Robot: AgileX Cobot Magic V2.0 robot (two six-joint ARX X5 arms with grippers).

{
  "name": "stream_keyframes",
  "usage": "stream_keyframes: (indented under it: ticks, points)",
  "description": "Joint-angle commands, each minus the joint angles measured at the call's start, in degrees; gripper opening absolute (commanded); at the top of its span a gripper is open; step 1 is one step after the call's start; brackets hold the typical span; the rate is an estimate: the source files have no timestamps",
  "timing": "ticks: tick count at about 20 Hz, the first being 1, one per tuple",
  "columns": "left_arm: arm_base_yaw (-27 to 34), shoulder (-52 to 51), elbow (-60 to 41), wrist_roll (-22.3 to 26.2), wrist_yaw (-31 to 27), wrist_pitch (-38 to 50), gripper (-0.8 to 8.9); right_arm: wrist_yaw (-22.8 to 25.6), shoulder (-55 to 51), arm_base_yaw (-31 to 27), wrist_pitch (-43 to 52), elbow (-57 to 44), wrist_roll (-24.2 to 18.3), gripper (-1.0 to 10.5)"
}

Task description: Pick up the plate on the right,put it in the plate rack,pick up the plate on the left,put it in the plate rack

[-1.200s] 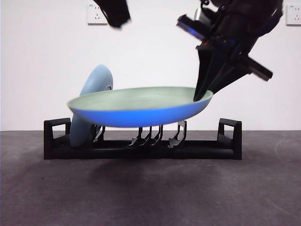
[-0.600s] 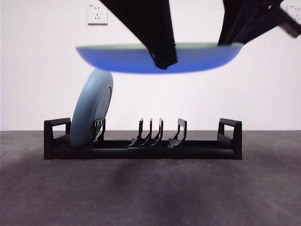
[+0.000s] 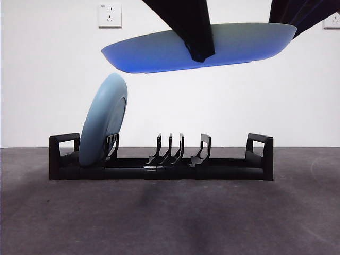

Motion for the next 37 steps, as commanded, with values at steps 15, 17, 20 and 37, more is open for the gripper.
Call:
stream_keyframes:
  ticks: [15,17,20,37]
  points:
    - [17.11,0.7,-0.44,-15.08,19.5,23.58,-0.09,5.64,-20.74,-13.0,15.23,-0.24,-2.97,3.5]
    - [22.93,1.07,-0.44,-20.61,28.48,30.99,-0.09,11.67,-23.19,-13.0,14.78,-0.24,-3.37,3.5]
    - [28.65,2.1,-0.44,-28.68,35.1,40.92,-0.09,12.44,-24.48,-13.0,13.81,-0.24,-3.61,3.5]
    - [35.76,15.56,-0.44,-45.0,38.23,60.98,-0.09,13.22,-23.43,-13.0,13.35,-0.24,-4.09,3.4]
